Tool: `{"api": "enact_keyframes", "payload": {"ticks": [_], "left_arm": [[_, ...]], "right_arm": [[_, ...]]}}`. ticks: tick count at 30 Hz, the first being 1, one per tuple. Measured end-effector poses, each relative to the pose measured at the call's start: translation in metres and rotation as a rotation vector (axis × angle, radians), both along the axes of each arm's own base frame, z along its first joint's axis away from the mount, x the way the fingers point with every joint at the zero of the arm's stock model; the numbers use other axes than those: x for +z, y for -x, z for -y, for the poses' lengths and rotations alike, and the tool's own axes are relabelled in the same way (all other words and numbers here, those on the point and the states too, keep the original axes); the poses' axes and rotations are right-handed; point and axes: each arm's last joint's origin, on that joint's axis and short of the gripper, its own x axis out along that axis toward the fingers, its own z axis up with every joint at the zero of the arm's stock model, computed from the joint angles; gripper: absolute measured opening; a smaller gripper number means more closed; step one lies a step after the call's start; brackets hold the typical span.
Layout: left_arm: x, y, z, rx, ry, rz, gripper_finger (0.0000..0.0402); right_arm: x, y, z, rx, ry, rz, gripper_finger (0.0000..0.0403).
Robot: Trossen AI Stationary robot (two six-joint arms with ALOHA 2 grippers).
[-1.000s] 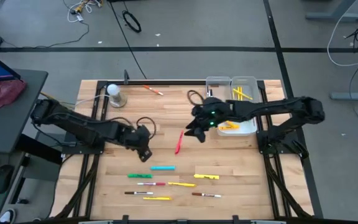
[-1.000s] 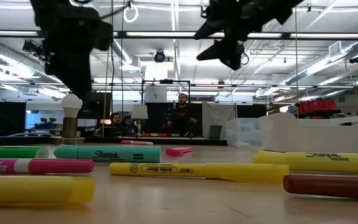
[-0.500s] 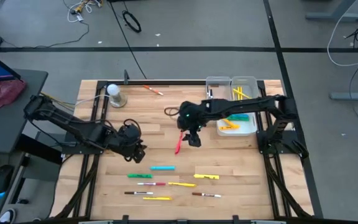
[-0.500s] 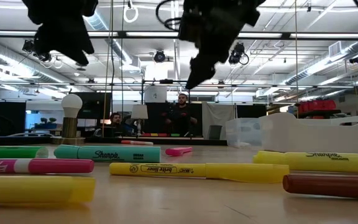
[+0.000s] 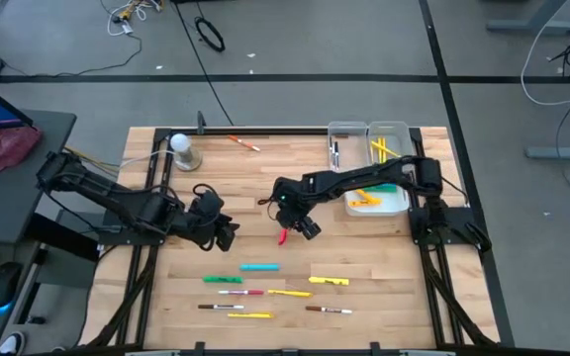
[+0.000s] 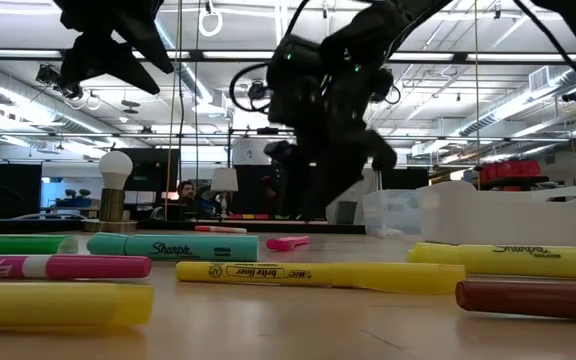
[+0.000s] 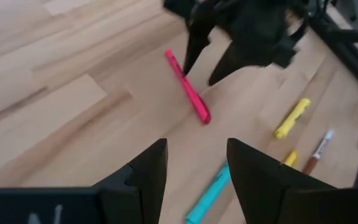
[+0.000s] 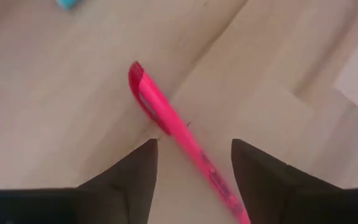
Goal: Pick & Place Markers
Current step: Put the pink pen into the gray bin
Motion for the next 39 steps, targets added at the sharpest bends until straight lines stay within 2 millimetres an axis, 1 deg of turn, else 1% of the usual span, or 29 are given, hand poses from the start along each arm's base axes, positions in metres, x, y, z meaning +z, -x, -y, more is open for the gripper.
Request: {"api": "enact_keyframes", "payload": {"ticks": [5,9,12,16,19,21,23,25,27,30,32,34,36,38,39], "left_arm": [[0.002,-0.002,0.001,-0.002,0.01,0.026,0.0174],[0.002,-0.002,0.001,0.013,0.028,0.036,0.0174],[0.002,-0.002,0.001,0.013,0.028,0.036,0.0174],[0.002,-0.003,-0.001,0.021,0.026,0.036,0.0174],[0.002,-0.004,-0.004,0.032,0.02,0.034,0.0174],[0.002,-0.005,-0.008,0.036,0.004,0.029,0.0174],[0.004,-0.004,-0.012,0.029,-0.025,0.019,0.0174],[0.01,-0.004,-0.017,0.016,-0.058,0.028,0.0174],[0.015,-0.001,-0.024,-0.003,-0.1,0.028,0.0174],[0.022,0.003,-0.034,-0.011,-0.159,0.04,0.0174],[0.025,0.005,-0.04,-0.018,-0.196,0.042,0.0174],[0.029,0.007,-0.047,-0.02,-0.232,0.046,0.0174],[0.03,0.008,-0.051,-0.035,-0.27,0.037,0.0174],[0.031,0.007,-0.054,-0.054,-0.3,0.032,0.0174],[0.032,0.006,-0.056,-0.061,-0.307,0.033,0.0174]], "right_arm": [[-0.023,-0.004,0.001,0.068,0.028,-0.025,0.0177],[-0.032,-0.005,0.002,0.086,0.02,-0.041,0.015],[-0.038,-0.005,0.005,0.078,0.001,-0.062,0.0119],[-0.039,-0.005,0.009,0.038,0.017,-0.074,0.0058],[-0.037,-0.004,0.013,-0.036,-0.002,-0.086,0.0017],[-0.032,-0.003,0.013,-0.132,-0.027,-0.102,0.0013],[-0.026,0.0,0.014,-0.284,-0.061,-0.128,0.002],[-0.016,0.007,0.016,-0.463,-0.096,-0.171,0.0023],[0.002,0.009,0.018,-0.614,-0.157,-0.149,0.0019],[0.039,0.02,0.018,-0.808,-0.223,-0.107,0.0011],[0.066,0.03,0.018,-0.926,-0.241,-0.045,0.0011],[0.098,0.046,0.024,-1.058,-0.241,0.047,0.0013],[0.129,0.069,0.033,-1.203,-0.26,0.116,0.0013],[0.147,0.095,0.047,-1.341,-0.283,0.104,0.0013],[0.153,0.109,0.056,-1.411,-0.286,0.079,0.0012]]}}
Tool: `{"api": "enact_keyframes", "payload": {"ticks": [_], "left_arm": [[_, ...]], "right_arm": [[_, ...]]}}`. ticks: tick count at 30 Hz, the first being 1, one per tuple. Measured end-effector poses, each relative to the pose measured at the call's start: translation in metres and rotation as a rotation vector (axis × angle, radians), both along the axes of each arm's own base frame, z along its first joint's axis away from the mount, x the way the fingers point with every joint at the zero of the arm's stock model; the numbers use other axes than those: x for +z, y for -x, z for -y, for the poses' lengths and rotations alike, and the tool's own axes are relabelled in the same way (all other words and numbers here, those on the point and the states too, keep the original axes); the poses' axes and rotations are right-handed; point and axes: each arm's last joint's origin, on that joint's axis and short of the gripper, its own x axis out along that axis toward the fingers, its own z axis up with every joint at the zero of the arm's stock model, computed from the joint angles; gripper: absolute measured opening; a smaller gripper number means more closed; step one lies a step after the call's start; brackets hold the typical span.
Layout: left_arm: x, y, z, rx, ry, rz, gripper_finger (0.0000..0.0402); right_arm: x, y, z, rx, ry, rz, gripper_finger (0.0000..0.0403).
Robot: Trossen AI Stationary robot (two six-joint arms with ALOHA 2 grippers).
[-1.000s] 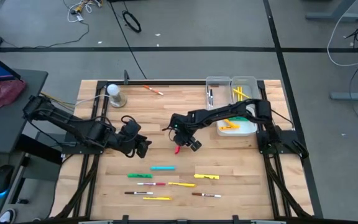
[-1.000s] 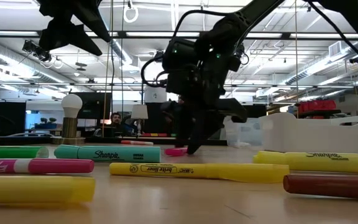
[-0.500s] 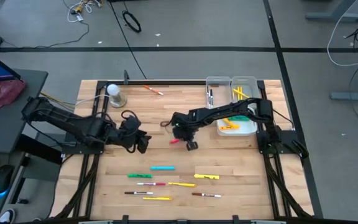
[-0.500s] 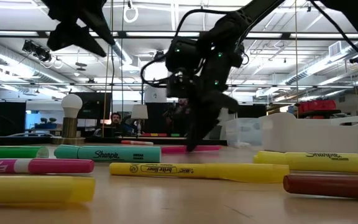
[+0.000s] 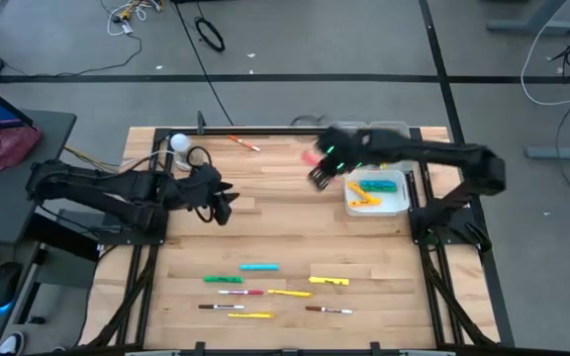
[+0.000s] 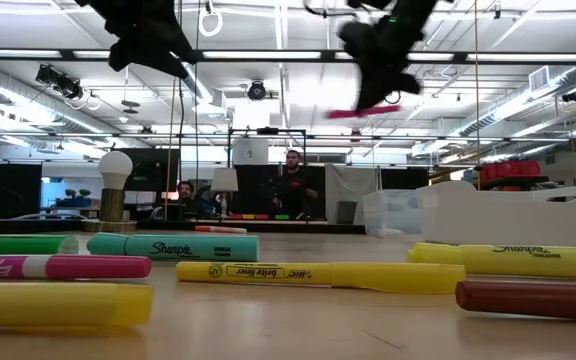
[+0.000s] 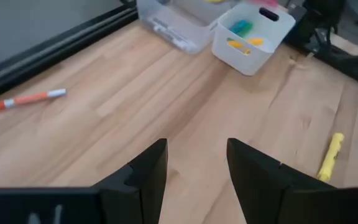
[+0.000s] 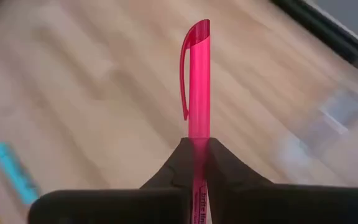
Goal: Pick & Place Markers
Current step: Put the pink pen into the gray bin
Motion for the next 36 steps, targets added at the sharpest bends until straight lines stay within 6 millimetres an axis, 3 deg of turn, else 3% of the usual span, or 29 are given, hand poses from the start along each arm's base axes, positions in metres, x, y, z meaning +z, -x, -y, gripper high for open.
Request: {"api": "enact_keyframes", "payload": {"ticks": [4,8,14,19,26,36], "left_arm": [[0.003,-0.004,-0.005,0.009,0.001,0.042,0.0174],[0.009,-0.009,-0.012,0.035,-0.006,0.109,0.0174],[0.015,-0.012,-0.02,0.042,-0.057,0.155,0.0174],[0.015,-0.012,-0.025,0.072,-0.043,0.17,0.0174],[0.015,-0.012,-0.027,0.101,-0.027,0.181,0.0174],[0.016,-0.012,-0.028,0.114,-0.027,0.185,0.0174]], "right_arm": [[0.012,0.062,0.04,-0.273,-0.088,-0.161,0.0012],[0.009,0.113,0.083,-0.503,-0.181,-0.309,0.0012],[-0.014,0.151,0.138,-0.581,-0.331,-0.359,0.0012],[-0.049,0.162,0.167,-0.564,-0.488,-0.408,0.0012],[-0.1,0.154,0.184,-0.471,-0.63,-0.49,0.0013],[-0.133,0.15,0.196,-0.579,-0.543,-0.487,0.0023]]}}
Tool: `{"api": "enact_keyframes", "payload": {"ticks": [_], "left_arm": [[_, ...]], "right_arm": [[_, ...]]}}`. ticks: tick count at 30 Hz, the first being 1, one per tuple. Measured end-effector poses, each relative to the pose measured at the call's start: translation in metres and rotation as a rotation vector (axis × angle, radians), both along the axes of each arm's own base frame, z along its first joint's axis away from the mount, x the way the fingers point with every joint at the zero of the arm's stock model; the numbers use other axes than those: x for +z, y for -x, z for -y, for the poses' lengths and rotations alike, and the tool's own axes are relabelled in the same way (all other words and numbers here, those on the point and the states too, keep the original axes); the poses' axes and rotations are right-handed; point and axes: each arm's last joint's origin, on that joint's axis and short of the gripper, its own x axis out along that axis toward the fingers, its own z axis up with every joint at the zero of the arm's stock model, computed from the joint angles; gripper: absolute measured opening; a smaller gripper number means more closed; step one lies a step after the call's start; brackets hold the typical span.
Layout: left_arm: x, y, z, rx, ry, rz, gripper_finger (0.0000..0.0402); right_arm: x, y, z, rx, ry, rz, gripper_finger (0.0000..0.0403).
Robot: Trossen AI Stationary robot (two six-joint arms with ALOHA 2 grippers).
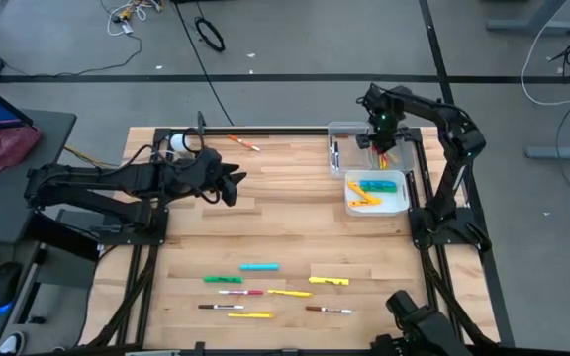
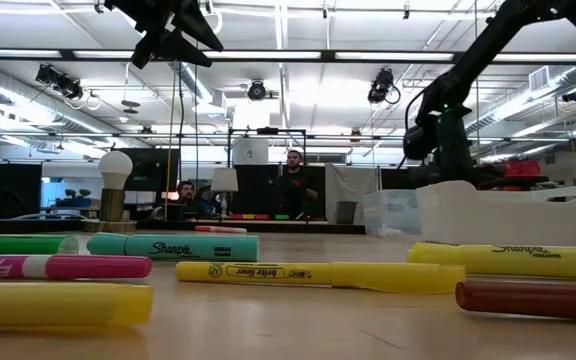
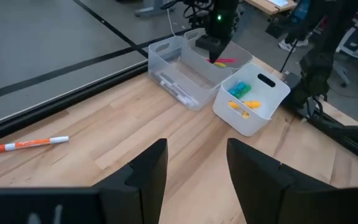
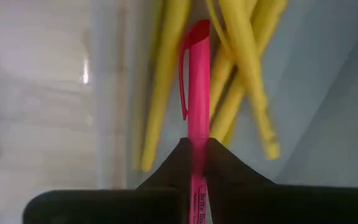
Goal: Pick & Place Markers
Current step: Put the pink pen into the gray bin, then put the light blue highlighter pen into the white bin
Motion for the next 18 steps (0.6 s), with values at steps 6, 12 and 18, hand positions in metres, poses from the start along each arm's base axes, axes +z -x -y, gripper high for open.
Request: {"api": "enact_keyframes", "payload": {"ticks": [6,12,18], "left_arm": [[0.0,0.0,0.0,0.017,0.017,0.014,0.0174],[0.0,0.0,0.0,0.016,0.017,0.013,0.0174],[0.0,0.0,0.0,0.009,0.019,0.013,0.0174]], "right_arm": [[-0.001,0.001,0.001,-0.005,0.048,-0.036,0.0081],[0.027,-0.002,-0.004,0.025,0.179,0.036,0.0159],[0.077,-0.009,-0.03,0.083,0.352,0.137,0.0195]]}}
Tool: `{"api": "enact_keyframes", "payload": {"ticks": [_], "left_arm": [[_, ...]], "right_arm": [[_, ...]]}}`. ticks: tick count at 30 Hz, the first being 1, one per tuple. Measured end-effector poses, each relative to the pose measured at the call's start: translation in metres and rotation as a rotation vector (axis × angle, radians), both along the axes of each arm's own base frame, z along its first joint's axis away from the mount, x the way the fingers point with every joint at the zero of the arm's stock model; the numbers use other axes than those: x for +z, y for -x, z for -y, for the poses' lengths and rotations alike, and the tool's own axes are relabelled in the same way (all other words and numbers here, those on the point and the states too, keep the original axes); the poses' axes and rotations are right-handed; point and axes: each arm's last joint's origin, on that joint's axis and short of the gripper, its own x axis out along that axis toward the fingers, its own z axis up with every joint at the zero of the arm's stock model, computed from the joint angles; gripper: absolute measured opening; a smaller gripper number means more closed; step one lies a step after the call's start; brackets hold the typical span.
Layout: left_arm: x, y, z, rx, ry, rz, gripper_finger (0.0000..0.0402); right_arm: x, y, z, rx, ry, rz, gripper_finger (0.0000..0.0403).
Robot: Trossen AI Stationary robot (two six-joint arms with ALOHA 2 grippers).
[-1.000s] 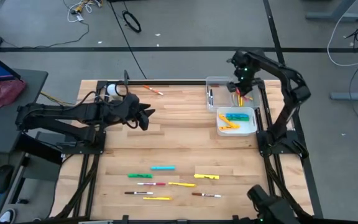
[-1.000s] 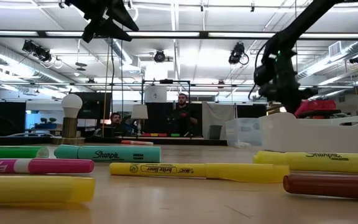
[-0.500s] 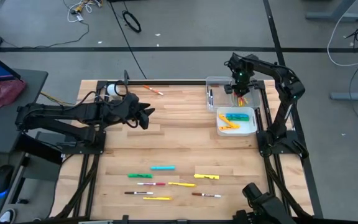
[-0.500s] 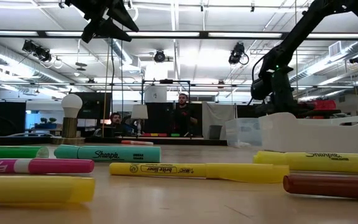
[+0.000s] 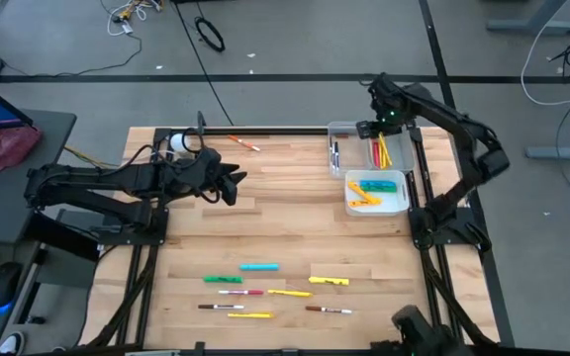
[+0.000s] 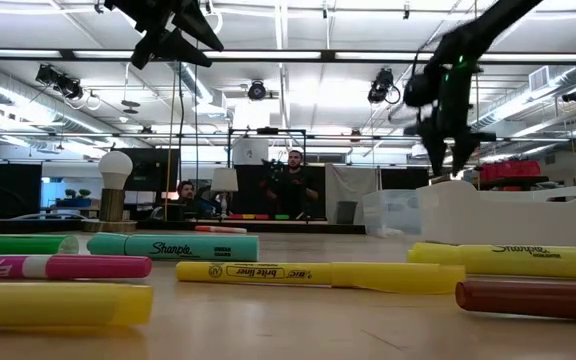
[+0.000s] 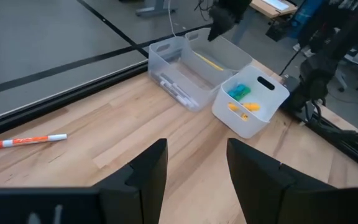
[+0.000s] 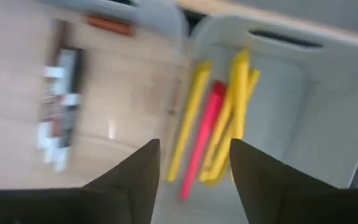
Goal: Pick & Place Markers
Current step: Put the light blue highlighter pen into the white bin
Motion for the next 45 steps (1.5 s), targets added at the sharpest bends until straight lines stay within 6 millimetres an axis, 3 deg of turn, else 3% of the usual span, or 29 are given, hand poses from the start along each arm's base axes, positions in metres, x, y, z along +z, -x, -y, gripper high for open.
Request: {"api": "enact_keyframes", "payload": {"ticks": [7,13,18,22,26,31,38,45], "left_arm": [[-0.001,-0.001,0.003,-0.124,0.024,-0.018,0.0174],[-0.004,-0.001,0.009,-0.262,0.063,-0.063,0.0174],[-0.012,0.003,0.02,-0.371,0.067,-0.159,0.0174],[-0.02,0.008,0.033,-0.435,0.118,-0.244,0.0174],[-0.025,0.015,0.048,-0.418,0.217,-0.291,0.0174],[-0.032,0.012,0.071,-0.401,0.273,-0.299,0.0174],[-0.067,-0.012,0.111,-0.519,0.205,-0.444,0.0174],[-0.118,-0.057,0.136,-0.538,0.169,-0.448,0.0174]], "right_arm": [[0.054,-0.034,-0.075,0.174,0.151,0.167,0.0187],[0.077,-0.072,-0.16,0.423,0.209,0.317,0.0167],[0.073,-0.092,-0.23,0.63,0.244,0.343,0.0156],[0.044,-0.097,-0.275,0.727,0.257,0.356,0.0153],[0.005,-0.093,-0.296,0.705,0.228,0.378,0.0153],[-0.019,-0.092,-0.311,0.77,0.103,0.484,0.0163],[-0.022,-0.094,-0.326,0.956,0.008,0.605,0.0196],[-0.018,-0.086,-0.34,1.021,-0.018,0.623,0.0201]]}}
